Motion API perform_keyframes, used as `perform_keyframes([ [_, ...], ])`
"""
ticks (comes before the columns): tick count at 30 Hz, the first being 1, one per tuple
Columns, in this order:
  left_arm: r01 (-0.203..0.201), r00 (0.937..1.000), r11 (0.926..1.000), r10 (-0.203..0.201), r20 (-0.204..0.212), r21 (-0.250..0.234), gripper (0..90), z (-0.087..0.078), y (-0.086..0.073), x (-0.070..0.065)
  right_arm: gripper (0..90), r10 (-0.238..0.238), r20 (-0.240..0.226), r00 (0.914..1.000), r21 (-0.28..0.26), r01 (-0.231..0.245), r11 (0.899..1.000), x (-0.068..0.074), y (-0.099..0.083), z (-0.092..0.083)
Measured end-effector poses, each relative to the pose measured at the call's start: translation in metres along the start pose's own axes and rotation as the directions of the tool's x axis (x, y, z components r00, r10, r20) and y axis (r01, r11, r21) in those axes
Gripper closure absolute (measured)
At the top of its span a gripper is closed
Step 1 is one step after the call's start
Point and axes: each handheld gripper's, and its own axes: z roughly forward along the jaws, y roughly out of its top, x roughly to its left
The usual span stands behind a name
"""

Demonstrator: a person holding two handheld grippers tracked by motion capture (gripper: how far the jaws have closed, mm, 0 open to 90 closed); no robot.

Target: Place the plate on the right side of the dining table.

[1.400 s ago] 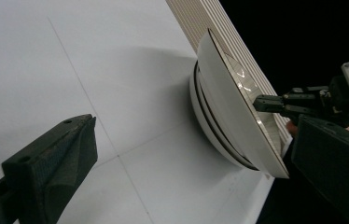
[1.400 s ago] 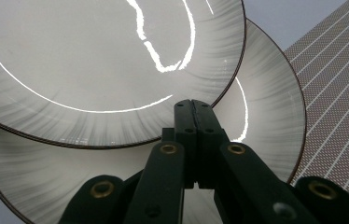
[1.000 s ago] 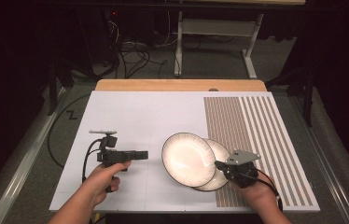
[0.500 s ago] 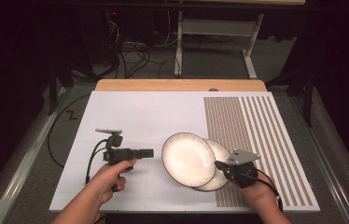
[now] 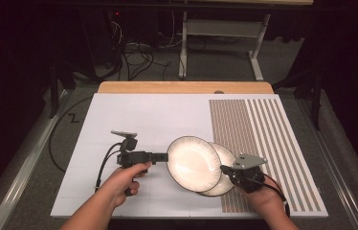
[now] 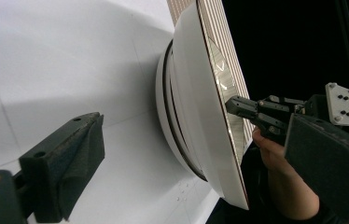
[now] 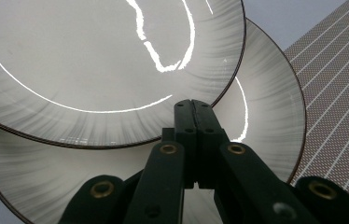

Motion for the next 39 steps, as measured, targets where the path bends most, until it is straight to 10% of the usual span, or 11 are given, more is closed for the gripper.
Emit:
perform_keyframes([
  [19,0.082,0.9964,0.9901,-0.084,0.013,0.114,39.2,0.024,0.006,-0.002,90.0,-0.003,0.0,1.0,-0.001,0.003,1.0,0.0,0.0,0.0],
  [39,0.078,0.9912,0.9795,-0.056,-0.12,0.186,69.0,0.037,0.012,-0.016,90.0,-0.008,0.003,1.0,-0.004,0.008,1.0,0.001,0.0,0.0],
])
